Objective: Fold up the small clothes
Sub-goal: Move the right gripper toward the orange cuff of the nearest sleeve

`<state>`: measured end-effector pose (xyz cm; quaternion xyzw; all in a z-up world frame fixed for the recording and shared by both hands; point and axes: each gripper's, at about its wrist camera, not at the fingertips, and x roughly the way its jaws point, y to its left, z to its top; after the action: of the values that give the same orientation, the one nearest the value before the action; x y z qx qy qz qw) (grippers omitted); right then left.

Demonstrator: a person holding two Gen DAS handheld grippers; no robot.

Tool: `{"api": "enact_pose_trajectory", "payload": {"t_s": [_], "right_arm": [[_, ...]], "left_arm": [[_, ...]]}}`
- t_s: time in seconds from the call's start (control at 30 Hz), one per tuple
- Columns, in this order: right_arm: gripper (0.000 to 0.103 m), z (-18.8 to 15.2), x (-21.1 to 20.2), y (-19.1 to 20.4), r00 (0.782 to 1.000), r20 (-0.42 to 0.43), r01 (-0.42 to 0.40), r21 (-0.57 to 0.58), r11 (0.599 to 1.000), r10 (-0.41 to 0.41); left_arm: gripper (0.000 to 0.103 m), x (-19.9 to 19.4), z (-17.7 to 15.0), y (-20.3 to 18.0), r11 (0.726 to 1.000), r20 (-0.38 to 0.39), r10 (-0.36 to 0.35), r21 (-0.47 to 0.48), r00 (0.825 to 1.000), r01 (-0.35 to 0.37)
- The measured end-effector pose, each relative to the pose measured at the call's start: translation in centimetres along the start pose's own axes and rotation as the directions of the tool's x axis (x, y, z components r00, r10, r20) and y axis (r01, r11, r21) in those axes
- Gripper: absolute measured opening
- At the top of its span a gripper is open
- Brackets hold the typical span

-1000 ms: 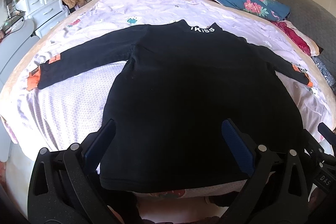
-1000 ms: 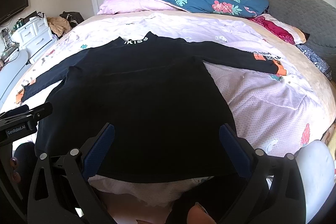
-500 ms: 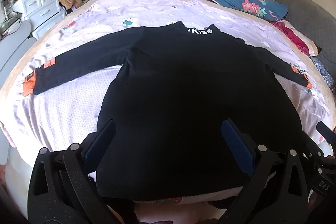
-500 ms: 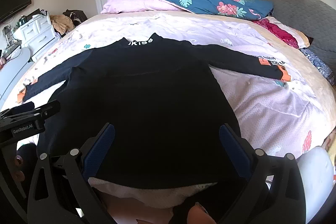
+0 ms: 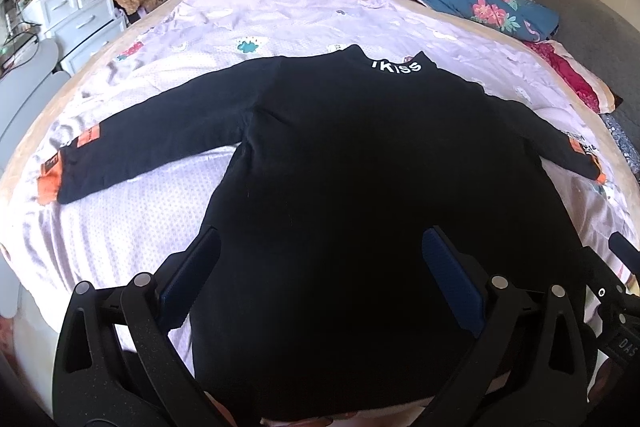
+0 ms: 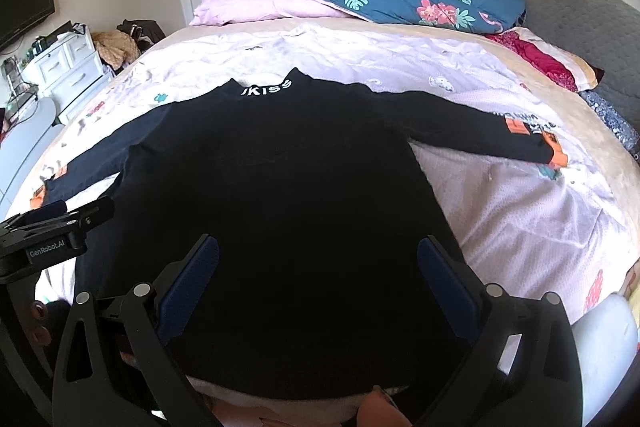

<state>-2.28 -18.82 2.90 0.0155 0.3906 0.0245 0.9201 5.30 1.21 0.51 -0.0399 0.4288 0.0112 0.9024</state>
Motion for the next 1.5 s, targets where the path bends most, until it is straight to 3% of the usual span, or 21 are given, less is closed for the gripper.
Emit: {"api": "enact_pose_trajectory", "payload": {"t_s": [0.33, 0.83, 1.2, 1.5], "right_arm": [[0.099, 4.6, 2.0, -0.2, 0.999, 0.032, 0.011, 0.000, 1.000, -0.011], [0.099, 11.9, 3.4, -2.8, 0.994, 0.069, 0.087, 0.038, 0.995, -0.089], [0.099, 15.4, 4.6, -6.2, 0.988, 0.070, 0.125, 0.148, 0.981, -0.136], [0.099, 18.1, 6.6, -10.4, 0.981, 0.046, 0.167, 0.280, 0.945, -0.187]], "left_arm": [[0.095, 1.7, 3.8, 0.1, 0.999, 0.007, 0.000, -0.036, 1.000, 0.001], [0.095, 3.1, 8.5, -2.3, 1.000, 0.008, -0.008, 0.005, 1.000, 0.008], [0.095, 4.3, 12.0, -4.8, 1.000, 0.029, -0.022, 0.015, 0.999, 0.022], [0.095, 6.2, 13.3, -6.7, 0.999, 0.009, -0.030, 0.025, 1.000, 0.030]]}}
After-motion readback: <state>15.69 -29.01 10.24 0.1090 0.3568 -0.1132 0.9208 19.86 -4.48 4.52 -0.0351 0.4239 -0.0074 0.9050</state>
